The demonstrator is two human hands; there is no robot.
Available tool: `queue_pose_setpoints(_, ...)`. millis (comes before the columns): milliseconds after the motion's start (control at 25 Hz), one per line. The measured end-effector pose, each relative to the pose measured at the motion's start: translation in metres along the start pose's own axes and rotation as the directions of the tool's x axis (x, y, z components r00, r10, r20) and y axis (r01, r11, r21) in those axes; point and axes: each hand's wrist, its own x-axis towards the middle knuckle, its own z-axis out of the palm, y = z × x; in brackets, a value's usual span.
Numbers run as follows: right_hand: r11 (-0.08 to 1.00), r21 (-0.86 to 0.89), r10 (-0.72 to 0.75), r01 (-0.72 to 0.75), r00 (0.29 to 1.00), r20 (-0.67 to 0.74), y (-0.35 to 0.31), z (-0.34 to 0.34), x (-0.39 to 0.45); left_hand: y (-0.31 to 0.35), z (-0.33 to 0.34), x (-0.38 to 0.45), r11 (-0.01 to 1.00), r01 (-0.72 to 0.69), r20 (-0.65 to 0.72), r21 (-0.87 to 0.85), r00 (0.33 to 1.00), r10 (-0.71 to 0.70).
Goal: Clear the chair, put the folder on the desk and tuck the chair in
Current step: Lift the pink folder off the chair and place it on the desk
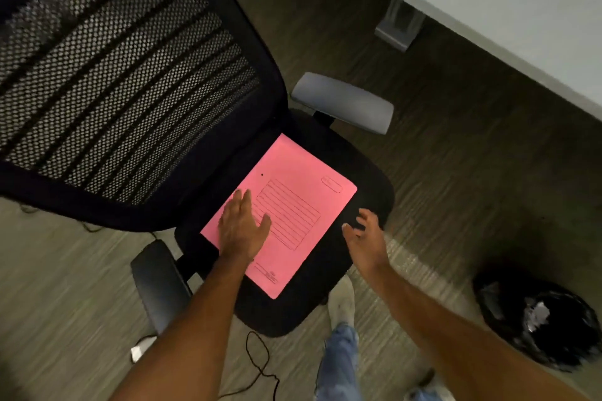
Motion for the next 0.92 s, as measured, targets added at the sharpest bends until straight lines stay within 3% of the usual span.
queue_pose_setpoints(200, 0.944, 0.17, 0.276, -0.281, 0.96, 0.054, 0.004, 0.057, 0.024, -0.047, 0.016, 0.033, 0.981, 0.159, 0.083, -0.113, 0.985, -0.151)
queue_pose_setpoints(480, 0.852, 0.359, 0.426, -0.381, 0.903, -0.054, -0.005, 0.073, 0.043, -0.048, 0.022, 0.066, 0.951, 0.28, 0.081, -0.133, 0.959, -0.272)
queue_pose_setpoints(720, 0.878, 0.164, 0.448, -0.45, 0.892, 0.052, -0.007, 0.054, 0.045, -0.03, 0.024, 0.064, 0.908, 0.351, 0.037, -0.226, 0.935, -0.353)
queue_pose_setpoints(920, 0.872, 0.212, 0.443, -0.442, 0.895, 0.047, -0.004, 0.012, 0.035, 0.002, 0.03, 0.037, 0.88, 0.317, 0.104, -0.354, 0.948, -0.299)
